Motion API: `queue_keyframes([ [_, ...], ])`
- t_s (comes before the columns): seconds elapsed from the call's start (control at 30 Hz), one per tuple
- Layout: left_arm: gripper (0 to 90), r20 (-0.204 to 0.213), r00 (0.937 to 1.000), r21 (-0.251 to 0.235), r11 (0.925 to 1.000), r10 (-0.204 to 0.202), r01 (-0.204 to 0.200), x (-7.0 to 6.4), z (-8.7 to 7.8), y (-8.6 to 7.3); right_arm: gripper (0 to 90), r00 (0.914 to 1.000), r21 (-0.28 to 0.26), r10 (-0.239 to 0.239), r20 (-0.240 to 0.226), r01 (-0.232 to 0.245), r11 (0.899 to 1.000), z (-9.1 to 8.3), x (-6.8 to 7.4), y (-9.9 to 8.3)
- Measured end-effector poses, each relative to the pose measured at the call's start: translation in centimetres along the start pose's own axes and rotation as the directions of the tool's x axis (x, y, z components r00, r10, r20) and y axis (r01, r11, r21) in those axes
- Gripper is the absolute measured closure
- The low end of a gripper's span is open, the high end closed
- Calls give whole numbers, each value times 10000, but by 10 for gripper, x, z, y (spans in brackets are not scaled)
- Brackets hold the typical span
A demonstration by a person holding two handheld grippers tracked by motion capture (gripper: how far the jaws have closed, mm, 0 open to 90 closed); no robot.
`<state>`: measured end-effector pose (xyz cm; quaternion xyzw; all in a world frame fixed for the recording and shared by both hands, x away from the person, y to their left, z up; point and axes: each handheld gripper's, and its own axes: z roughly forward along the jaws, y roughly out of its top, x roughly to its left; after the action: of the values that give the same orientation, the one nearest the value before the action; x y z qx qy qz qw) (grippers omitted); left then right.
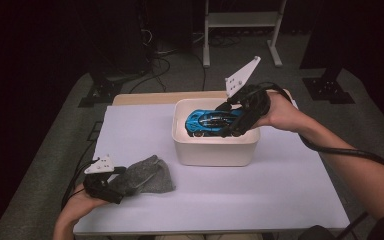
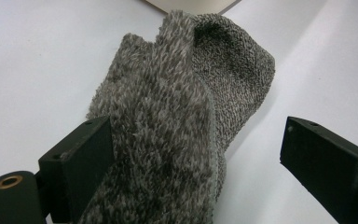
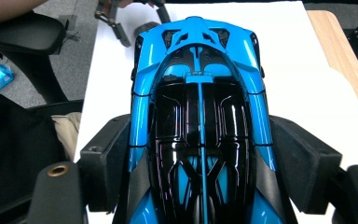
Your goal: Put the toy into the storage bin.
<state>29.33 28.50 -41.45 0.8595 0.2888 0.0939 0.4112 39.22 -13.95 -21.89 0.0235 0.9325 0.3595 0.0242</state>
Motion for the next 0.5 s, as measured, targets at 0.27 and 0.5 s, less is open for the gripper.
queue_keyframes([
  [0.27,87,30,9999,26,9999,-105,105,4,3,-1,253,9999,53,114,47,-114,9999,7,-23,-3],
  [0.5,88,31,10000,111,9999,-85,85,6,6,-1,253,9994,206,332,47,-333,9992,21,-41,-10],
])
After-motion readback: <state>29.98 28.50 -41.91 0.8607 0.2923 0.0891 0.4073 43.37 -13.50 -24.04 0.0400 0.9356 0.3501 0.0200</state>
